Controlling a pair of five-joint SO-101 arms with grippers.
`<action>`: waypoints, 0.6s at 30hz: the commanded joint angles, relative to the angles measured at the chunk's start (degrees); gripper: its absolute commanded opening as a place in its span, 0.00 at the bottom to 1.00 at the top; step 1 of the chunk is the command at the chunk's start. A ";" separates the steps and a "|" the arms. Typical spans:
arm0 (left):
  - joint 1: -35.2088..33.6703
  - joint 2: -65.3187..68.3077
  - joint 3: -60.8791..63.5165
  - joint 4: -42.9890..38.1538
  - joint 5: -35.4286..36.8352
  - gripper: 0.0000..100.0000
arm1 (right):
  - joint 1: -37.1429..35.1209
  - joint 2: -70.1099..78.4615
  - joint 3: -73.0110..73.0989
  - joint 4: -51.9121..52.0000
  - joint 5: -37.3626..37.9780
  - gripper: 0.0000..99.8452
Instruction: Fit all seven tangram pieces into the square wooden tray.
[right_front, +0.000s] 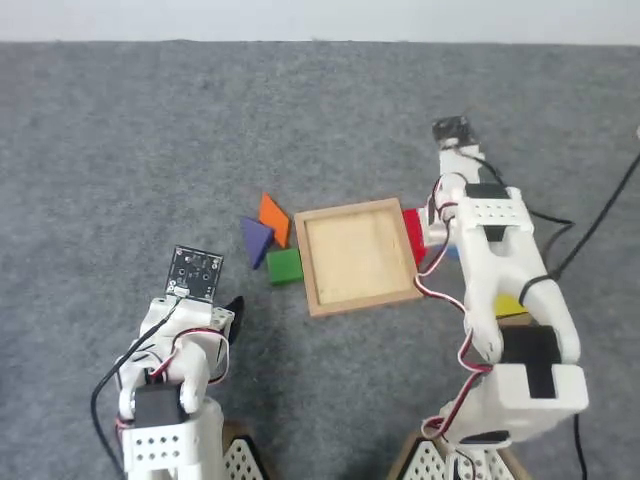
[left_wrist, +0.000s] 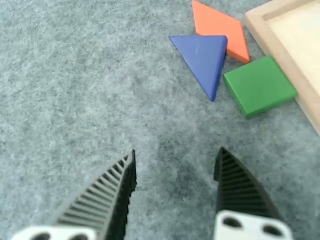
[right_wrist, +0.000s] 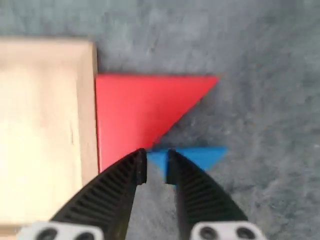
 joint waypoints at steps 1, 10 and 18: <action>0.09 -1.23 -0.48 0.35 -0.97 0.25 | -0.57 -3.74 -5.19 -1.19 -4.75 0.17; 0.09 -1.23 -0.48 0.35 -0.97 0.25 | -4.53 10.15 -13.36 -1.54 -9.49 0.25; 0.09 -1.23 -0.48 0.35 -0.97 0.25 | -6.02 19.74 -22.68 8.22 -9.14 0.24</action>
